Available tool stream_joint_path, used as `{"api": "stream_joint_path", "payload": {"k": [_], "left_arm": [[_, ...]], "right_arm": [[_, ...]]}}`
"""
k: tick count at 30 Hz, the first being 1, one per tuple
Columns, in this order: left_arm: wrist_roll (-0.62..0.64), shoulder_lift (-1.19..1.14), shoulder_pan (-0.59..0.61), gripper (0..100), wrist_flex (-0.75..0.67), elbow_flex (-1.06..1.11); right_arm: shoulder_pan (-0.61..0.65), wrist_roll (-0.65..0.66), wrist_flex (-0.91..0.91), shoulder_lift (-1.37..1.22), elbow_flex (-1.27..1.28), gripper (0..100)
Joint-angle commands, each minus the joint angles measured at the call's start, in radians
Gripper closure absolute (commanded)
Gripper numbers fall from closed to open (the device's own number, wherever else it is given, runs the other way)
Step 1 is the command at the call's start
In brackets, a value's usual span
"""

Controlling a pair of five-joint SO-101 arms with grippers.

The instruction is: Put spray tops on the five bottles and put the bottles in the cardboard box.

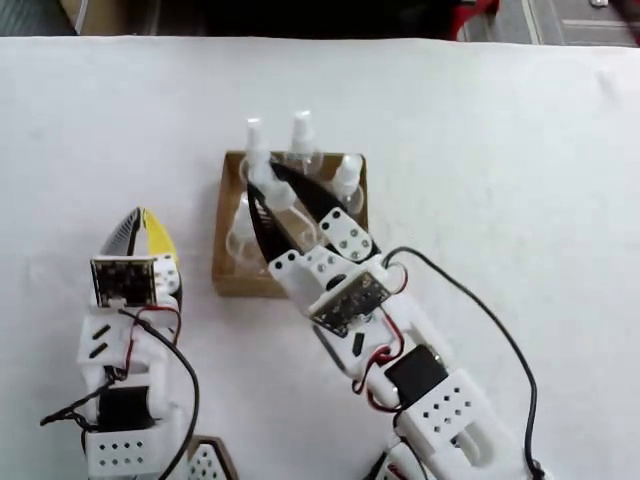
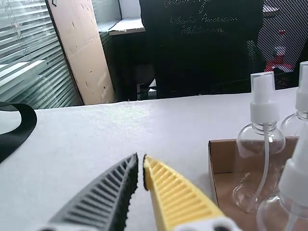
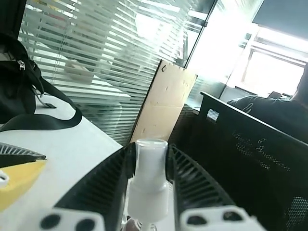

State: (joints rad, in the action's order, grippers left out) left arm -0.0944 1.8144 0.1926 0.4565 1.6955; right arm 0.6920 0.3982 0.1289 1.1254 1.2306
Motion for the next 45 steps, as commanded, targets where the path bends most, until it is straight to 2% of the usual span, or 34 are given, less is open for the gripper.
{"api": "stream_joint_path", "payload": {"k": [1,8,18,45], "left_arm": [[-0.008,0.01,0.008,98,-0.028,-0.005],[-0.008,0.01,0.008,98,-0.028,-0.005],[-0.008,0.01,0.008,98,-0.028,-0.003],[-0.008,0.01,0.007,98,-0.028,-0.003]], "right_arm": [[-0.001,0.011,0.021,0.007,0.017,98.2],[-0.059,0.005,0.022,0.007,0.078,98.2],[-0.166,-0.295,0.015,-0.002,0.097,98.2],[-0.176,-0.307,0.015,-0.002,0.15,98.1]]}}
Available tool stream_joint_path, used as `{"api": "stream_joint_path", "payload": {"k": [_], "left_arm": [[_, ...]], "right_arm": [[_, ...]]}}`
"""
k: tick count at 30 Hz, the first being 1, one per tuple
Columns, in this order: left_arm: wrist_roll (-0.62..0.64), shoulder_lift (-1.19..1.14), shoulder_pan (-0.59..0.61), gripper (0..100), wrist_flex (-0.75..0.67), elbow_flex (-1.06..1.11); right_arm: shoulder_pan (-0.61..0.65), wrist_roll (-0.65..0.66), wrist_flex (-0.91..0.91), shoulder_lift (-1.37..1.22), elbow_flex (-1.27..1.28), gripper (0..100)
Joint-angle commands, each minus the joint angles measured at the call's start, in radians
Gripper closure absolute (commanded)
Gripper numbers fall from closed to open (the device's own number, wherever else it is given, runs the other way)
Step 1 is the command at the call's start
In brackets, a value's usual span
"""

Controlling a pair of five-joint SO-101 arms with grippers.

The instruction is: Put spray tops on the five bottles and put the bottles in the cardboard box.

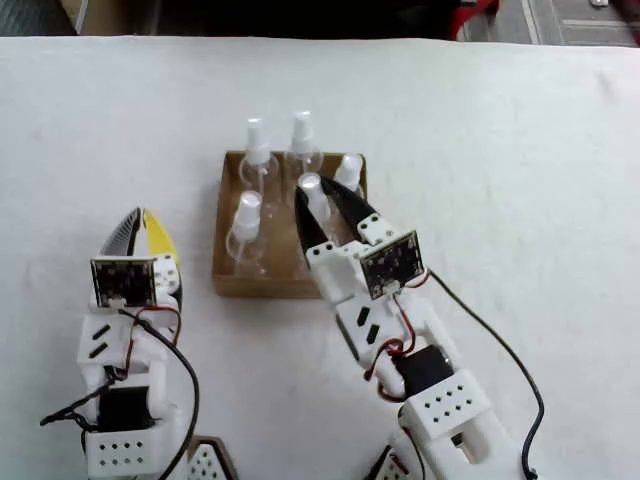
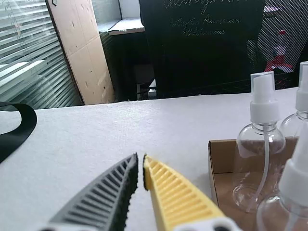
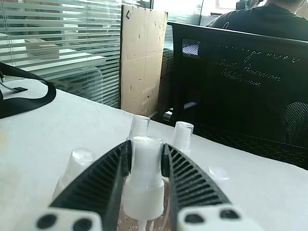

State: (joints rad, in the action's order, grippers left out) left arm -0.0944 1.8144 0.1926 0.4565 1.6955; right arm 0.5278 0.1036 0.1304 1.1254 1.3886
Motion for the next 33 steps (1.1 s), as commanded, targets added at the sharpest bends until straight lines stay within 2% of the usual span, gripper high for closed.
{"api": "stream_joint_path", "payload": {"k": [1,21,27,33], "left_arm": [[-0.008,0.01,0.007,98,-0.028,-0.003],[-0.008,0.01,0.007,98,-0.028,-0.003],[-0.008,0.01,0.007,98,-0.028,-0.003],[-0.008,0.01,0.007,98,-0.028,-0.003]], "right_arm": [[-0.012,-0.012,0.013,-0.002,-0.008,98.1],[-0.013,-0.014,0.021,-0.004,0.049,97.4],[-0.012,-0.014,0.021,-0.004,0.072,83.0],[-0.004,-0.014,0.021,-0.002,0.077,81.8]]}}
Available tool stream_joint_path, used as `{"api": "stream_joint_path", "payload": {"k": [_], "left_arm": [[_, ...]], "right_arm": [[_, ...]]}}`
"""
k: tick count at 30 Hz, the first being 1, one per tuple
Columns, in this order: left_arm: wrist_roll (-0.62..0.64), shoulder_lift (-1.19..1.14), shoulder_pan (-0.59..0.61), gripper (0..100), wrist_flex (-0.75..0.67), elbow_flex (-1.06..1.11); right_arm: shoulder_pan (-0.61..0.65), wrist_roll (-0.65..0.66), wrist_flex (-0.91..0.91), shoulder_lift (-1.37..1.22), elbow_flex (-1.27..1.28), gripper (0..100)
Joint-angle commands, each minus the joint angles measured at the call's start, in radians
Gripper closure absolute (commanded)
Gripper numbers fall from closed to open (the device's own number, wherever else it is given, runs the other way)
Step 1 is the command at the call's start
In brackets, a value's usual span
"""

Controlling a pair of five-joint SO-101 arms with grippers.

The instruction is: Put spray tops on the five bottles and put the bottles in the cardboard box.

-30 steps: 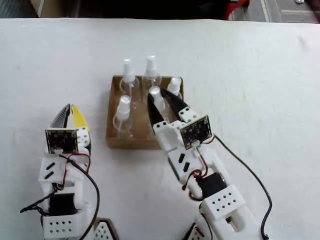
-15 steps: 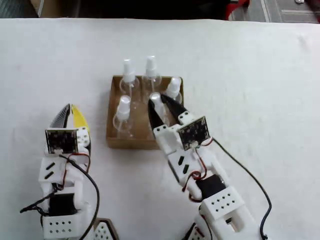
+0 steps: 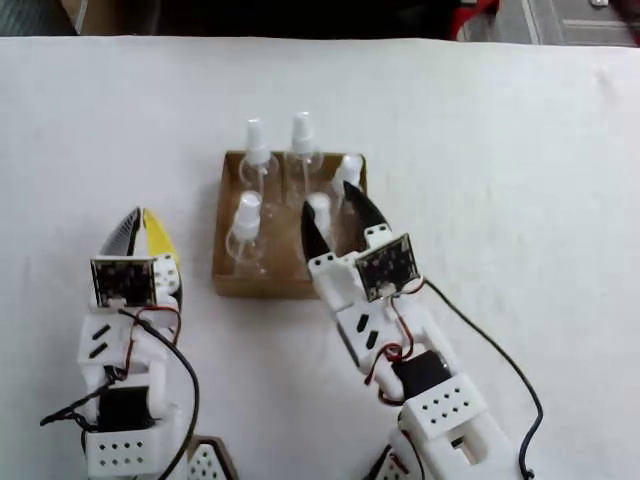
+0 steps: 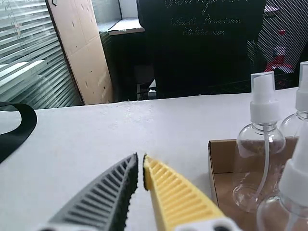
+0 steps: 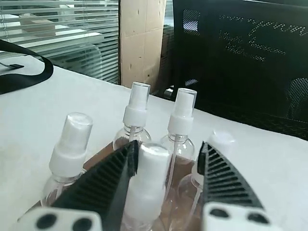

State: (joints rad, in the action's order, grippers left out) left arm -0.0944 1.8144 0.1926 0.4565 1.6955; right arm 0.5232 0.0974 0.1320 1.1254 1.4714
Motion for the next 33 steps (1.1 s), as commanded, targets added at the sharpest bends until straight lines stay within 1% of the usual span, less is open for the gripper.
{"api": "stream_joint_path", "payload": {"k": [1,12,19,23,29,31,33], "left_arm": [[-0.008,0.01,0.007,98,-0.028,-0.003],[-0.008,0.01,0.007,98,-0.028,-0.003],[-0.008,0.01,0.007,98,-0.028,-0.003],[-0.008,0.01,0.007,98,-0.028,-0.003],[-0.008,0.01,0.007,98,-0.028,-0.003],[-0.008,0.01,0.007,98,-0.028,-0.003],[-0.008,0.01,0.007,98,-0.028,-0.003]], "right_arm": [[0.001,-0.008,0.019,-0.002,-0.006,81.8],[-0.001,-0.008,0.019,-0.001,-0.006,81.8],[0.004,-0.009,0.015,0.045,-0.006,81.8],[0.004,-0.009,0.012,0.196,0.051,81.8],[-0.008,-0.002,0.012,0.555,0.201,81.8],[-0.041,-0.005,-0.012,0.662,0.222,81.8],[-0.093,-0.008,-0.076,0.688,0.201,81.8]]}}
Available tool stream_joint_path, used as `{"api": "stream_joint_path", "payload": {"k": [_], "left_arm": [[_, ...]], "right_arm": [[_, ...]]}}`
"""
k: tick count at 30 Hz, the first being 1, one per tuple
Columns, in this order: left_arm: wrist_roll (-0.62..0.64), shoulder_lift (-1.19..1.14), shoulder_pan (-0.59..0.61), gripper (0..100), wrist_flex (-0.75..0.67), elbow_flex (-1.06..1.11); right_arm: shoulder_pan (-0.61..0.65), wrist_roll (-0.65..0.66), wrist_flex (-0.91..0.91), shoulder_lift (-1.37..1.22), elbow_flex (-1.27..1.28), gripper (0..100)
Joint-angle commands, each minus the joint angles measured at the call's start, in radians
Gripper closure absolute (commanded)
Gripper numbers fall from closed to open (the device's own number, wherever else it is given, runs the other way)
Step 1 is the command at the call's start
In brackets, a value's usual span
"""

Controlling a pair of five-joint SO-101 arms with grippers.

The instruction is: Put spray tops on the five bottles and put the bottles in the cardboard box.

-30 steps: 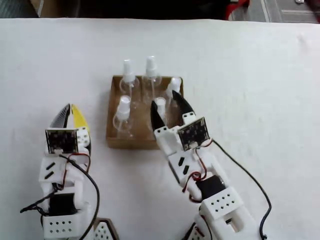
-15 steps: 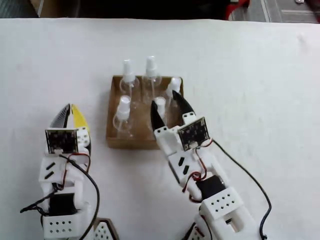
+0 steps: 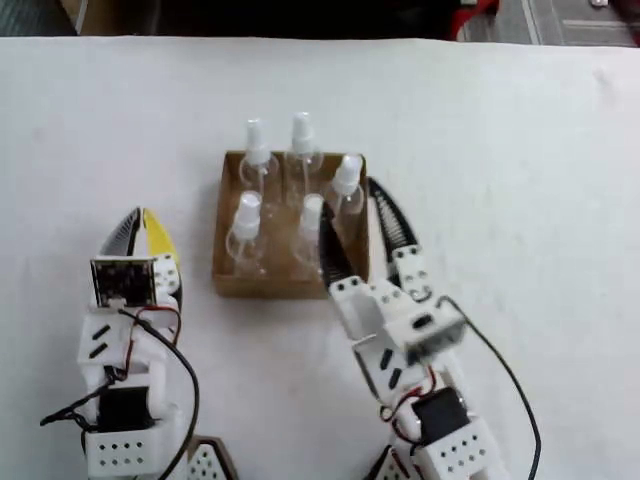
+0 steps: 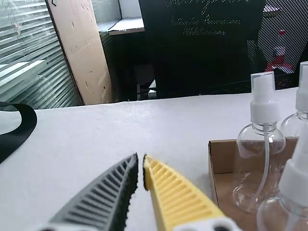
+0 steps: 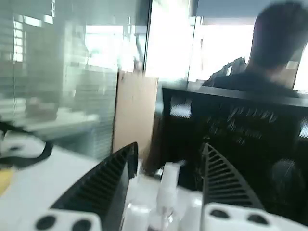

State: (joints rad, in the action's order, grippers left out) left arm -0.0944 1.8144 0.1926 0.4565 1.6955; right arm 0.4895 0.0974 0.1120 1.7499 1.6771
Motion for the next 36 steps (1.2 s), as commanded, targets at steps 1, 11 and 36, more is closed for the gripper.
{"api": "stream_joint_path", "payload": {"k": [1,11,36], "left_arm": [[-0.008,0.01,0.007,98,-0.028,-0.003],[-0.009,0.01,0.012,98,-0.028,-0.003],[-0.009,0.01,0.007,98,-0.028,-0.003]], "right_arm": [[-0.084,-0.008,-0.059,0.051,-0.008,81.8],[-0.114,0.0,-0.09,0.007,0.017,81.8],[-0.153,0.0,-0.199,0.007,0.017,94.8]]}}
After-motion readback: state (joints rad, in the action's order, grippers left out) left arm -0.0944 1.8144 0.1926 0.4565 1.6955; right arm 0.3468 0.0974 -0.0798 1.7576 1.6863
